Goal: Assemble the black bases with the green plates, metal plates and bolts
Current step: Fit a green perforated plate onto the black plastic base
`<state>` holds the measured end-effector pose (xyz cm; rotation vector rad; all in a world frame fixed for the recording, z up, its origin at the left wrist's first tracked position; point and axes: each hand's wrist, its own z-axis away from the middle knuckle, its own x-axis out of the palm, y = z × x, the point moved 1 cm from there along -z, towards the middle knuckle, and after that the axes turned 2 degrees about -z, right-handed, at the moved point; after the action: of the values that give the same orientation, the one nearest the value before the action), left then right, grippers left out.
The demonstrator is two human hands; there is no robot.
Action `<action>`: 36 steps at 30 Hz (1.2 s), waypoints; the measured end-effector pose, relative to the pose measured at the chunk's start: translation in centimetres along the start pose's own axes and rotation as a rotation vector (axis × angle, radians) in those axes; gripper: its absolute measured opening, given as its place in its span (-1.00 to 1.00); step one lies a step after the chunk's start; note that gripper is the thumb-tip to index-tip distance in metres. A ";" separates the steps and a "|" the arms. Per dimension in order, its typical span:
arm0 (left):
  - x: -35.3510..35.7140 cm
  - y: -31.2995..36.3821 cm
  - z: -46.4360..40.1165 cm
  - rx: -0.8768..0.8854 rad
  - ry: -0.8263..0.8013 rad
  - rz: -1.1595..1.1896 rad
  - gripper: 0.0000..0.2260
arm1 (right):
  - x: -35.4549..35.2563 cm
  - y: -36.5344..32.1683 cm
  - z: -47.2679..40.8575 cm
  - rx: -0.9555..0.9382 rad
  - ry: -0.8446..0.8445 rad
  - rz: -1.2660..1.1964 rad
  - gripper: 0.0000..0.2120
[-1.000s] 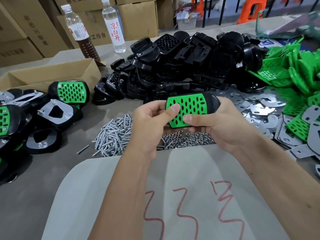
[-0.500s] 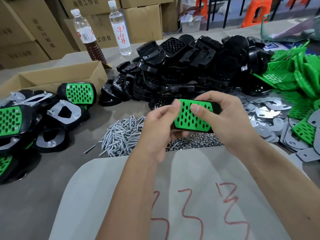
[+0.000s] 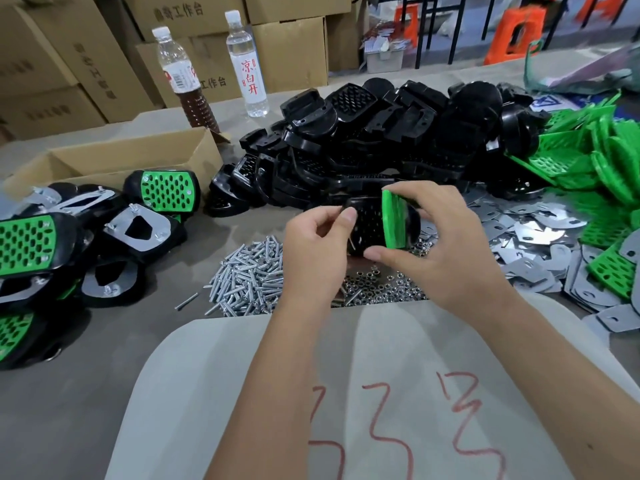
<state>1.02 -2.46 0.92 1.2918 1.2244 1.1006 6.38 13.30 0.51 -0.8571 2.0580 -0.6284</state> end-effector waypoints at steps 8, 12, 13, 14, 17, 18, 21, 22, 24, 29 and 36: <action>-1.9 0.3 -2.8 0.284 0.413 -0.827 -0.66 | -0.8 1.0 -2.0 0.128 0.099 0.439 -0.14; 1.0 3.1 -6.0 0.338 0.251 -1.066 -0.71 | 0.4 1.7 -1.5 0.209 -0.018 0.358 -0.25; 2.2 3.6 -7.0 0.293 0.115 -1.159 -0.67 | -0.1 1.8 -1.6 0.182 0.071 0.331 -0.40; 3.1 3.8 -7.9 0.234 -0.007 -1.259 -0.63 | -0.7 2.0 -1.8 0.187 0.133 0.324 -0.52; 5.5 4.1 -9.4 0.137 -0.101 -1.349 -0.67 | -3.4 3.4 -2.3 0.298 0.221 0.391 -0.74; 5.9 4.1 -9.7 0.133 -0.052 -1.306 -0.70 | -4.7 4.1 -2.4 0.326 0.265 0.433 -0.78; 6.5 4.0 -9.3 0.223 0.122 -1.229 -0.80 | -8.8 6.0 -3.6 0.405 0.447 0.698 -0.80; 6.8 3.9 -8.8 0.294 0.189 -1.186 -0.84 | -9.9 6.5 -4.1 0.435 0.478 0.781 -0.78; 7.8 4.0 -7.8 0.459 0.295 -1.035 -0.88 | -11.1 7.6 -5.3 0.514 0.394 0.911 -0.69; 12.2 4.5 -4.2 0.657 0.271 -0.576 -0.90 | -10.2 9.7 -6.2 0.475 0.145 0.971 -0.72; 15.0 4.0 -3.3 -0.429 -0.206 0.531 -0.71 | -11.8 8.8 -4.5 0.390 0.400 0.791 -0.77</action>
<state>-0.80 12.77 4.91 1.3778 0.4562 1.4638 4.85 28.41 2.78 0.3424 2.2722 -0.7362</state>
